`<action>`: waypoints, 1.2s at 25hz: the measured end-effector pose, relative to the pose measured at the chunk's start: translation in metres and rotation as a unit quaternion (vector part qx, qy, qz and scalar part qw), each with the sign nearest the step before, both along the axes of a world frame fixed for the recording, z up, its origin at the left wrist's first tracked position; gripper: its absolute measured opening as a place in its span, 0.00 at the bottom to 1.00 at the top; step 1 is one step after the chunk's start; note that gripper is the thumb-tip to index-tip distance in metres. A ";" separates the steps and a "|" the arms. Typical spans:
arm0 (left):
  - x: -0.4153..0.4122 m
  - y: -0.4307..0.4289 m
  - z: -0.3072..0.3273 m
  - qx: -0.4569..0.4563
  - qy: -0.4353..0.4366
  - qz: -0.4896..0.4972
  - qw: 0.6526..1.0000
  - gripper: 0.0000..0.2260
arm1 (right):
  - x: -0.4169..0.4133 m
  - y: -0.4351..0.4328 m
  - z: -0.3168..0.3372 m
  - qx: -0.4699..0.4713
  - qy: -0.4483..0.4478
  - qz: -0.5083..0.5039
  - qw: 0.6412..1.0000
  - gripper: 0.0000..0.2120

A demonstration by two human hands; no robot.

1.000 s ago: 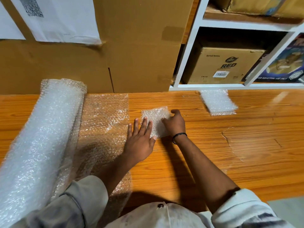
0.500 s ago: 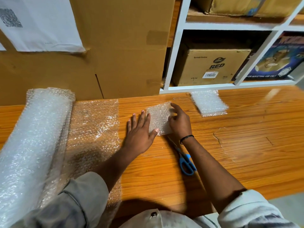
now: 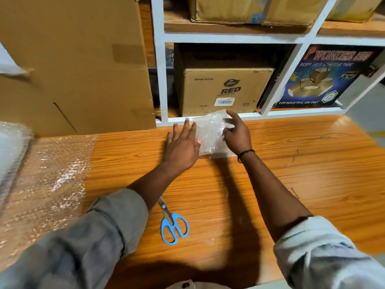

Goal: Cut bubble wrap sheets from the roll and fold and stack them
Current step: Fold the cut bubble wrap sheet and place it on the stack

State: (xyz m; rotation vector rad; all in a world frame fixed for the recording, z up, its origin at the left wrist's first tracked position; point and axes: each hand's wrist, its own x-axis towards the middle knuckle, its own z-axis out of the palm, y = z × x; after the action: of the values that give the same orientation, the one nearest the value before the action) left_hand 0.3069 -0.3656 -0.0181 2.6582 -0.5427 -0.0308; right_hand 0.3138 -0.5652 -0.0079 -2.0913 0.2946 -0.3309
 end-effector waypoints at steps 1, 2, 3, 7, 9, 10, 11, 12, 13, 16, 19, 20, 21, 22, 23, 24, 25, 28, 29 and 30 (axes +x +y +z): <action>0.007 -0.015 0.001 0.006 0.005 0.010 1.000 0.28 | 0.008 -0.016 -0.001 0.009 0.008 0.001 1.000 0.30; 0.013 -0.028 0.001 0.013 0.013 0.018 1.000 0.28 | 0.015 -0.030 -0.003 0.016 0.018 0.004 1.000 0.31; 0.018 -0.040 0.000 0.020 0.022 0.024 0.999 0.28 | 0.021 -0.042 -0.006 0.020 0.029 0.010 0.999 0.31; 0.030 -0.070 -0.008 0.049 0.037 0.051 0.997 0.30 | 0.037 -0.063 -0.016 -0.003 0.066 0.055 0.996 0.30; 0.032 -0.078 -0.013 0.071 0.041 0.052 0.995 0.30 | 0.040 -0.066 -0.022 -0.057 0.074 0.064 0.994 0.29; 0.033 -0.081 -0.015 0.083 0.042 0.050 0.994 0.30 | 0.041 -0.067 -0.025 -0.108 0.073 0.057 0.990 0.28; 0.035 -0.084 -0.016 0.092 0.044 0.048 0.994 0.30 | 0.039 -0.066 -0.028 -0.168 0.068 0.048 0.982 0.28; 0.036 -0.085 -0.018 0.098 0.048 0.050 0.993 0.30 | 0.037 -0.064 -0.030 -0.222 0.058 0.045 0.972 0.28; 0.038 -0.086 -0.019 0.101 0.054 0.052 0.992 0.30 | 0.036 -0.060 -0.032 -0.265 0.043 0.060 0.961 0.27; 0.041 -0.091 -0.024 0.108 0.069 0.050 0.990 0.28 | 0.031 -0.048 -0.041 -0.353 0.018 0.173 0.919 0.26; 0.043 -0.096 -0.030 0.135 0.063 0.040 0.988 0.28 | 0.029 -0.050 -0.057 -0.381 0.068 0.219 0.896 0.26; 0.044 -0.096 -0.034 0.146 0.060 0.038 0.987 0.29 | 0.027 -0.052 -0.063 -0.382 0.084 0.220 0.894 0.27; 0.044 -0.095 -0.037 0.156 0.059 0.035 0.985 0.29 | 0.026 -0.054 -0.068 -0.383 0.092 0.221 0.892 0.27; 0.043 -0.094 -0.041 0.164 0.058 0.031 0.984 0.29 | 0.024 -0.056 -0.072 -0.386 0.093 0.222 0.891 0.28; 0.042 -0.093 -0.045 0.167 0.059 0.028 0.984 0.30 | 0.023 -0.057 -0.075 -0.389 0.091 0.223 0.889 0.28; 0.042 -0.092 -0.048 0.168 0.060 0.025 0.984 0.30 | 0.022 -0.058 -0.076 -0.391 0.091 0.223 0.888 0.28; 0.042 -0.091 -0.049 0.167 0.063 0.022 0.984 0.30 | 0.022 -0.059 -0.076 -0.392 0.092 0.223 0.888 0.28; 0.044 -0.090 -0.049 0.171 0.068 0.015 0.983 0.30 | 0.021 -0.056 -0.074 -0.396 0.105 0.221 0.885 0.28; 0.044 -0.089 -0.047 0.170 0.066 0.014 0.983 0.30 | 0.020 -0.055 -0.071 -0.395 0.108 0.221 0.885 0.28; 0.043 -0.087 -0.044 0.165 0.060 0.015 0.984 0.30 | 0.018 -0.054 -0.068 -0.392 0.105 0.218 0.888 0.28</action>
State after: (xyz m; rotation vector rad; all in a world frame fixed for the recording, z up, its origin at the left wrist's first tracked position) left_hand 0.3500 -0.4528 -0.0626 2.9600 -0.4935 -0.2941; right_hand 0.3321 -0.6194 -0.0758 -2.9141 -0.2423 0.0790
